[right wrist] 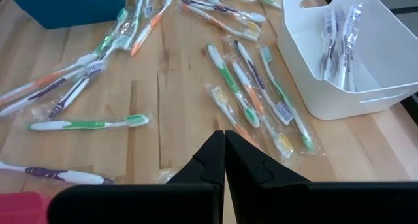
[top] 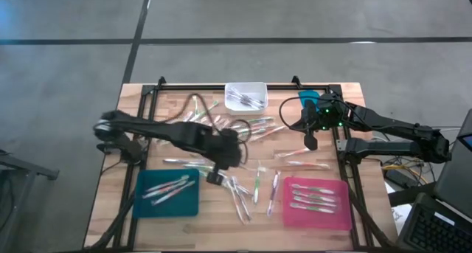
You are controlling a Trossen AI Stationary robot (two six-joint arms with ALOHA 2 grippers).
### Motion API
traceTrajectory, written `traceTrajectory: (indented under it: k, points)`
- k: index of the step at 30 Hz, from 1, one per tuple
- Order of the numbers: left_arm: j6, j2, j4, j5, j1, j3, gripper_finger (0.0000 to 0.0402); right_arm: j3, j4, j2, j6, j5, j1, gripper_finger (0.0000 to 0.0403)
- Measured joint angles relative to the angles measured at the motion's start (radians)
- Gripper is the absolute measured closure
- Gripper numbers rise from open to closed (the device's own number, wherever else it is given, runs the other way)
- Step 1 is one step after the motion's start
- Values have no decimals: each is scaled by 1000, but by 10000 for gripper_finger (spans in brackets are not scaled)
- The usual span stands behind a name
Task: Pick & Place Toothbrushes
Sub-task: Put the orange toothbrush into the blue bin
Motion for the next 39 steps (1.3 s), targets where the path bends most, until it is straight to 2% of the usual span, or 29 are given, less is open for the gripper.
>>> traceTrajectory:
  k: [6,13,19,25,31,39]
  points:
    - [-280,-207,-32,-87,-52,-160,377,0,0,0,-2,0,0,394]
    - [-625,-435,-62,-111,-174,-392,377,0,-1,0,-3,0,0,394]
    - [-880,-581,-70,-134,-303,-572,377,0,-1,0,0,0,0,394]
    - [-1058,-625,-72,-135,-416,-692,380,0,-1,0,0,0,0,394]
    - [-1229,-623,-73,-133,-476,-781,380,0,-1,0,0,1,0,394]
    - [-1328,-623,21,-49,-518,-901,380,0,-1,0,-3,1,0,394]
